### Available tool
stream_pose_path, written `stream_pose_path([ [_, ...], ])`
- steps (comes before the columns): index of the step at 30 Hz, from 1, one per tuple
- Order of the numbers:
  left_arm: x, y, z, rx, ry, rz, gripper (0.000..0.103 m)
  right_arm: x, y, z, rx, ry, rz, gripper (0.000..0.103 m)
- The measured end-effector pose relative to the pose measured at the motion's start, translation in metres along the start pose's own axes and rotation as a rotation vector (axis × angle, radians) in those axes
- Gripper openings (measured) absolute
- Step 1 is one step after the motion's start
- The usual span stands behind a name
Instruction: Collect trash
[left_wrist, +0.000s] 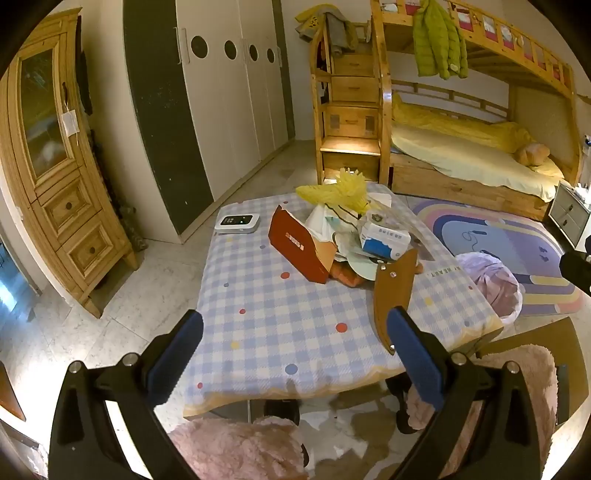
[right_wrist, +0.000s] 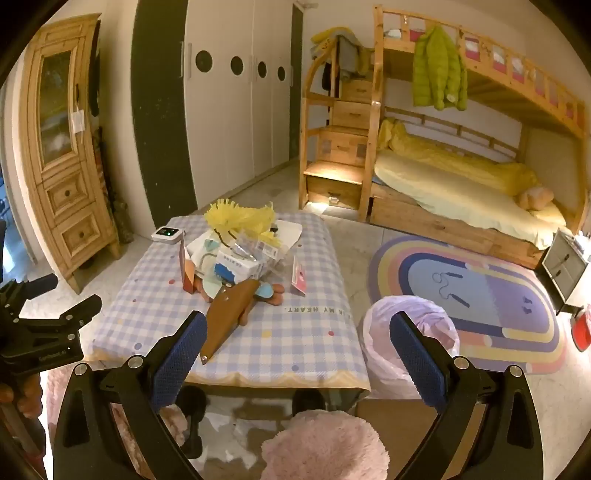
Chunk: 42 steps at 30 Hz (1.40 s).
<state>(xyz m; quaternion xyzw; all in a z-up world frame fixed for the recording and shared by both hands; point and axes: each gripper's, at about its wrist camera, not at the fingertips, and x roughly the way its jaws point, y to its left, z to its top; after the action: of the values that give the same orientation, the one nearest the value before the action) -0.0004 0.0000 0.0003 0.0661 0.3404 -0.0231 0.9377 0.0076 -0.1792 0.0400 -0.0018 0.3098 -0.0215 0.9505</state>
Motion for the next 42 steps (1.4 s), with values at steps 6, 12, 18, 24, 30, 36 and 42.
stream_pose_path([
  [6,-0.0003,0.0001,0.0001,0.000,0.000,0.000,0.096,-0.0002,-0.0003,0.0001,0.000,0.003,-0.002,0.097],
  [12,-0.0003,0.0002,0.0002,0.000,0.002,0.000,0.096,-0.0003,-0.0008,0.0000,0.000,0.003,-0.002,0.097],
  [18,-0.0004,0.0006,0.0004,0.000,0.000,0.000,0.096,-0.0006,-0.0006,0.0001,0.001,0.001,0.001,0.097],
  [24,0.0008,0.0004,0.0000,0.001,0.002,0.000,0.096,0.0002,-0.0010,-0.0002,0.001,0.002,0.002,0.097],
  [30,-0.0002,0.0001,0.0000,0.000,0.000,0.002,0.096,0.0001,-0.0005,0.0000,0.003,0.001,0.000,0.097],
  [36,-0.0002,0.0001,0.0000,0.001,-0.001,0.002,0.096,-0.0003,-0.0007,0.0002,0.004,0.001,0.001,0.097],
  [42,-0.0008,0.0001,0.0003,0.005,-0.008,0.003,0.096,-0.0005,-0.0006,0.0006,0.003,0.001,0.002,0.097],
])
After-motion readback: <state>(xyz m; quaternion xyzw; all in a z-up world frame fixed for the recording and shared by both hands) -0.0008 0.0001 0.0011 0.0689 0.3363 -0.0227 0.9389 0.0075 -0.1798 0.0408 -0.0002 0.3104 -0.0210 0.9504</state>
